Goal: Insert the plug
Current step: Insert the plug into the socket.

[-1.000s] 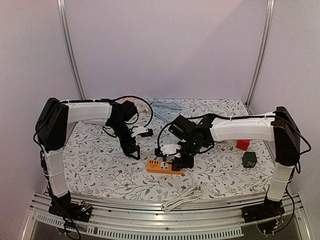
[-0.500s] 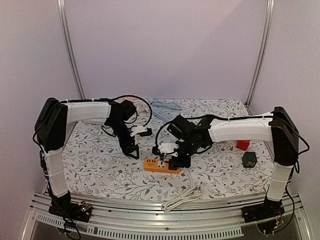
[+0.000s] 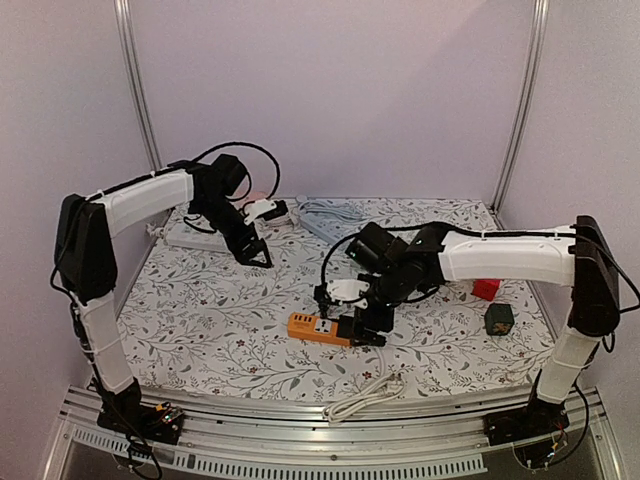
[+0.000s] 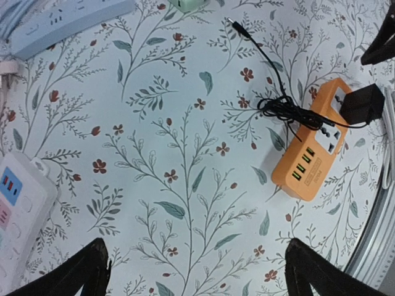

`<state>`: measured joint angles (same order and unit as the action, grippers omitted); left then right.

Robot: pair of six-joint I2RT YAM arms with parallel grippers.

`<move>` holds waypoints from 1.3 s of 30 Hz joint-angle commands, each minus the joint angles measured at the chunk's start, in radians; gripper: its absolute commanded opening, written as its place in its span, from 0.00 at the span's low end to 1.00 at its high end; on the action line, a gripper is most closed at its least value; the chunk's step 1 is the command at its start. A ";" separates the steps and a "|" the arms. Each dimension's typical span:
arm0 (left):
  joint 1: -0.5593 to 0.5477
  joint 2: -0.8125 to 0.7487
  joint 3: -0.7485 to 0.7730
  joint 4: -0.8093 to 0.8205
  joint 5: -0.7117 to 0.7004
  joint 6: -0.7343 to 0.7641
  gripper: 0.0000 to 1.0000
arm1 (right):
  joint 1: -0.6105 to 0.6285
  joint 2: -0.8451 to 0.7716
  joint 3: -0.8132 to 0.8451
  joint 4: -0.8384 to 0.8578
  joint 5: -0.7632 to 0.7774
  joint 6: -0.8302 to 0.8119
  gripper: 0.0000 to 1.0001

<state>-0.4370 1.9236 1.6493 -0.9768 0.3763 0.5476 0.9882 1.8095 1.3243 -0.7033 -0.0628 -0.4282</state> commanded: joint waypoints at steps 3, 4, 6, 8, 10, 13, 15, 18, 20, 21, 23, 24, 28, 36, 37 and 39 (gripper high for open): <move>0.062 0.082 0.151 0.098 -0.156 -0.109 0.99 | -0.042 -0.148 0.098 0.032 -0.093 0.042 0.99; 0.065 0.117 0.187 0.107 -0.193 -0.117 0.99 | -0.063 -0.167 0.100 0.060 -0.102 0.065 0.99; 0.073 0.185 0.268 0.104 -0.251 -0.130 0.99 | -0.112 -0.187 0.103 0.122 -0.066 0.142 0.99; 0.084 0.241 0.341 0.087 -0.268 -0.150 0.99 | -0.172 -0.189 0.128 0.160 -0.012 0.234 0.99; 0.101 0.275 0.381 0.081 -0.261 -0.174 0.99 | -0.230 -0.166 0.169 0.173 0.030 0.347 0.99; 0.119 0.294 0.399 0.081 -0.243 -0.206 0.98 | -0.286 -0.083 0.230 0.160 0.145 0.469 0.99; 0.129 0.291 0.392 0.073 -0.231 -0.209 0.98 | -0.315 -0.003 0.279 0.138 0.167 0.508 0.99; 0.139 0.265 0.353 0.066 -0.223 -0.200 0.98 | -0.349 0.137 0.384 0.099 0.156 0.526 0.99; 0.144 0.236 0.315 0.065 -0.223 -0.191 0.99 | -0.354 0.227 0.468 0.055 0.155 0.491 0.99; 0.147 0.222 0.297 0.066 -0.221 -0.187 0.98 | -0.354 0.295 0.515 0.028 0.157 0.455 0.99; 0.151 0.196 0.264 0.064 -0.215 -0.184 0.98 | -0.360 0.398 0.625 -0.043 0.156 0.365 0.99; 0.151 0.184 0.248 0.067 -0.211 -0.185 0.99 | -0.364 0.440 0.685 -0.084 0.159 0.329 0.99; 0.152 0.147 0.189 0.067 -0.188 -0.194 0.98 | -0.383 0.637 0.860 -0.187 0.121 0.255 0.99; 0.152 0.121 0.133 0.075 -0.131 -0.221 0.98 | -0.391 0.736 0.901 -0.266 0.074 0.177 0.95; 0.151 0.121 0.135 0.075 -0.131 -0.222 0.98 | -0.391 0.738 0.897 -0.273 0.074 0.176 0.91; 0.150 0.127 0.144 0.076 -0.134 -0.222 0.97 | -0.391 0.735 0.878 -0.279 0.040 0.171 0.80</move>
<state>-0.2932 2.0701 1.7939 -0.9024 0.2169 0.3408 0.5995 2.5160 2.2070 -0.9066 0.0204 -0.2218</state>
